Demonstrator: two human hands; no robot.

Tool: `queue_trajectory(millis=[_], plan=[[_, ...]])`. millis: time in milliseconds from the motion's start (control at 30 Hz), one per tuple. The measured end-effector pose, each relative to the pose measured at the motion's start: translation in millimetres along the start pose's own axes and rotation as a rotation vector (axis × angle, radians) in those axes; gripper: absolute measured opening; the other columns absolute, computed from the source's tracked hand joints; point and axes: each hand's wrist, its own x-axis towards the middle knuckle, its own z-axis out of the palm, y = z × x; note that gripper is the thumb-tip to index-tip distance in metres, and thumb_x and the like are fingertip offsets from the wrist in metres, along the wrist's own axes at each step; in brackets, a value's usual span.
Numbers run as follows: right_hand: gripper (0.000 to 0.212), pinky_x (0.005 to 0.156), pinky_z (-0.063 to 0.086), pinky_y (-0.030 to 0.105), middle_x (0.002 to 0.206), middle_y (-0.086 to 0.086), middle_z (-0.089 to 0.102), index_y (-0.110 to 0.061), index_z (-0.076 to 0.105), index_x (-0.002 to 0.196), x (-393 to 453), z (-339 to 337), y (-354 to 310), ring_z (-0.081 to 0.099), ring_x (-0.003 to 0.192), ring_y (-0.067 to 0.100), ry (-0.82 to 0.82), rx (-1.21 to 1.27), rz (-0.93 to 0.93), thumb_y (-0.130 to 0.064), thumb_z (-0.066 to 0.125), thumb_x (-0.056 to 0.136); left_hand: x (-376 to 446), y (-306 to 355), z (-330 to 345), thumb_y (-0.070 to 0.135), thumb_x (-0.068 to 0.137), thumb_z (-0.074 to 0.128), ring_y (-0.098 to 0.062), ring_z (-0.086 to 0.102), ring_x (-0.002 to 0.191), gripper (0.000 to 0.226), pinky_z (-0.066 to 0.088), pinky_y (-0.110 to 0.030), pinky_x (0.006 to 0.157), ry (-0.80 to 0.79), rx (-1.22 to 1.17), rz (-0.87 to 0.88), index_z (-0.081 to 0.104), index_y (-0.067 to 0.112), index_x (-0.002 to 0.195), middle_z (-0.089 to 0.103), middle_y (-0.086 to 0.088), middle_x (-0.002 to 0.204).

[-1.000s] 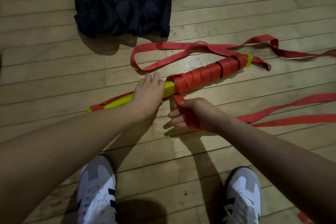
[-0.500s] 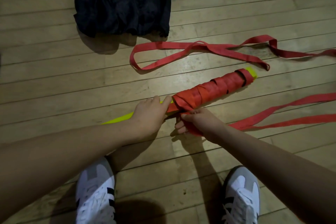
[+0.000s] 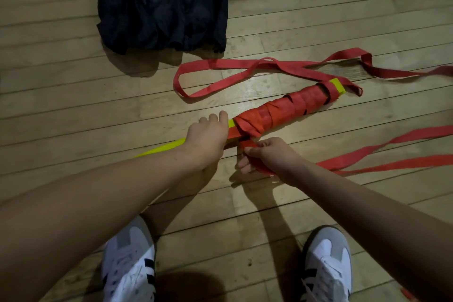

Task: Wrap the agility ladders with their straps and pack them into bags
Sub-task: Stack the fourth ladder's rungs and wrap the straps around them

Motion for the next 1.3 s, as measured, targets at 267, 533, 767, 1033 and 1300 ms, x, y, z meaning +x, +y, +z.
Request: queue_trajectory(millis=[267,533,767,1033,1300], plan=[[0.011,0.07,0.055,0.033,0.09,0.017,0.071,-0.002,0.057,0.098,-0.8,1.2,-5.9,0.067,0.076,0.025,-0.136,0.08,0.136,-0.008,0.048,0.098,11.0,-12.0,-0.4,0.015,0.092,0.05,-0.027,0.054,0.104,0.039,0.046,-0.031,0.077,0.141,0.398,0.143,0.045,0.002,0.128,0.051,-0.012,0.119],[0.019,0.074,0.051,0.033,0.084,0.01,0.071,-0.006,0.058,0.095,7.6,3.1,7.9,0.069,0.072,0.019,-0.122,0.113,0.179,-0.008,0.039,0.095,-30.8,-11.9,26.2,0.046,0.095,0.048,-0.04,0.048,0.124,0.072,0.045,-0.04,0.097,0.126,0.313,0.249,0.028,-0.001,0.146,0.035,-0.03,0.144],[0.021,0.068,0.057,0.03,0.083,0.016,0.069,0.003,0.06,0.095,3.6,3.9,18.4,0.068,0.068,0.024,-0.043,0.094,0.08,0.003,0.039,0.095,-48.4,8.6,23.8,0.032,0.101,0.038,-0.032,0.047,0.122,0.066,0.043,-0.038,0.091,-0.036,0.122,0.215,0.002,0.006,0.151,0.035,-0.019,0.145],[0.013,0.067,0.059,0.028,0.081,0.016,0.071,0.002,0.057,0.093,4.5,2.3,5.1,0.068,0.066,0.021,-0.026,0.073,0.028,0.003,0.044,0.095,-12.5,-6.3,5.7,0.01,0.092,0.046,-0.031,0.06,0.101,0.056,0.042,-0.035,0.066,0.017,0.26,0.132,0.018,0.006,0.142,0.052,-0.014,0.121],[0.02,0.066,0.056,0.027,0.083,0.013,0.071,0.006,0.057,0.113,9.0,-2.2,-1.5,0.07,0.071,0.019,-0.042,0.156,0.056,-0.002,0.046,0.097,-3.6,-20.4,9.9,0.033,0.076,0.073,-0.036,0.065,0.086,0.061,0.051,-0.033,0.064,0.119,0.357,0.272,0.052,0.015,0.13,0.056,-0.029,0.125]])
